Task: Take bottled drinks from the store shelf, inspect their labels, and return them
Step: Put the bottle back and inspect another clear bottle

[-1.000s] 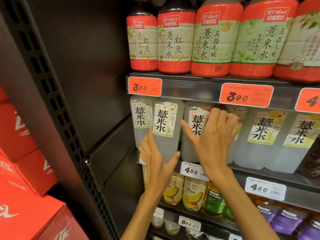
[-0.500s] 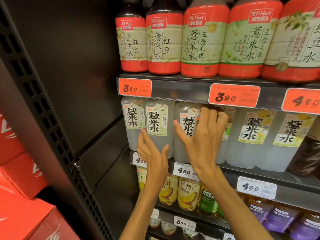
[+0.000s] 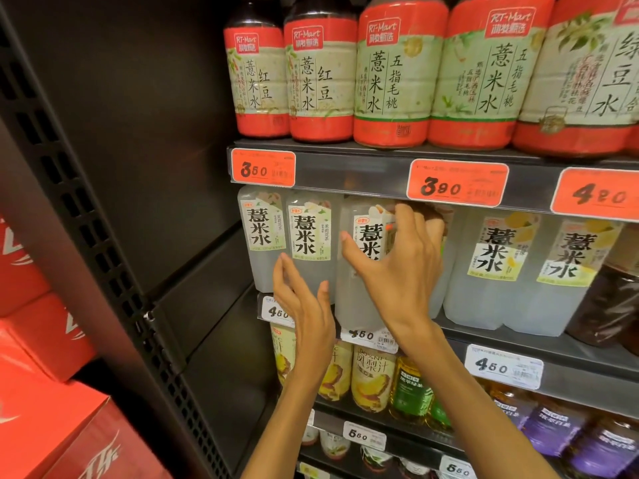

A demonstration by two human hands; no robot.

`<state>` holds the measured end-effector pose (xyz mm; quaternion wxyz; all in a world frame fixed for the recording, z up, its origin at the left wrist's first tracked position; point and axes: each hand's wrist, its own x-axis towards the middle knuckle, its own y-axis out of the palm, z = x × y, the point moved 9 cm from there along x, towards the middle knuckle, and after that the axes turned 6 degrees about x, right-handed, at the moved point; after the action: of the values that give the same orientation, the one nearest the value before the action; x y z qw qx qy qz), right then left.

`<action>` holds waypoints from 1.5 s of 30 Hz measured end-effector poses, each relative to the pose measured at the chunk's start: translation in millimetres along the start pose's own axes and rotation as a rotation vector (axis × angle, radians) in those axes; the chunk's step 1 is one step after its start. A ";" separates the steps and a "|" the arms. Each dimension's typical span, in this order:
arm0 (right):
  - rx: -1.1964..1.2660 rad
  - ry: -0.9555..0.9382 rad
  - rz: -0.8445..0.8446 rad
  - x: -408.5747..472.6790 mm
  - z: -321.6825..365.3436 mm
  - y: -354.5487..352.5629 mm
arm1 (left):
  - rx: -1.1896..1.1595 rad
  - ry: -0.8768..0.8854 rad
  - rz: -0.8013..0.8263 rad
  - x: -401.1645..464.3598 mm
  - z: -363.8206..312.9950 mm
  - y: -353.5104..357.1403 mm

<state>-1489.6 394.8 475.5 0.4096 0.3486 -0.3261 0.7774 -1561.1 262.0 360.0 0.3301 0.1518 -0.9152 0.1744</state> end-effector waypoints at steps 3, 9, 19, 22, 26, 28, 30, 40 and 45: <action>0.010 0.006 0.021 2.5 0.0 -0.9 | 0.040 0.002 -0.053 -16.8 -6.6 -13.1; 0.004 -0.003 0.041 4.0 1.7 -3.5 | 0.070 -0.039 0.097 -44.4 -38.8 2.5; -0.017 -0.042 0.062 4.8 4.4 -7.7 | -0.050 -0.190 0.167 -35.3 -29.2 5.2; -0.039 -0.083 0.085 4.9 5.7 -8.3 | -0.121 -0.195 0.164 -36.9 -31.0 2.3; -0.062 -0.104 0.103 3.9 6.4 -10.5 | -0.277 -0.258 0.228 -48.7 -36.2 -9.9; 0.051 -0.053 0.126 1.2 1.6 -11.3 | -0.367 -0.318 0.260 -56.4 -38.3 -20.0; 0.335 0.120 0.195 -4.0 -12.2 -6.5 | -0.449 -0.351 0.290 -61.7 -43.6 -31.5; 1.046 0.520 0.551 -49.9 -14.6 18.0 | -0.663 -0.529 0.511 -104.5 -54.2 -50.0; 1.286 0.687 0.639 -63.0 -14.8 14.9 | -0.628 -0.483 0.613 -111.9 -67.7 -55.5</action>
<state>-1480.0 374.0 413.2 -0.0374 0.1472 0.2468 0.9571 -1419.6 259.0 347.4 0.0722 -0.1949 -0.9763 -0.0607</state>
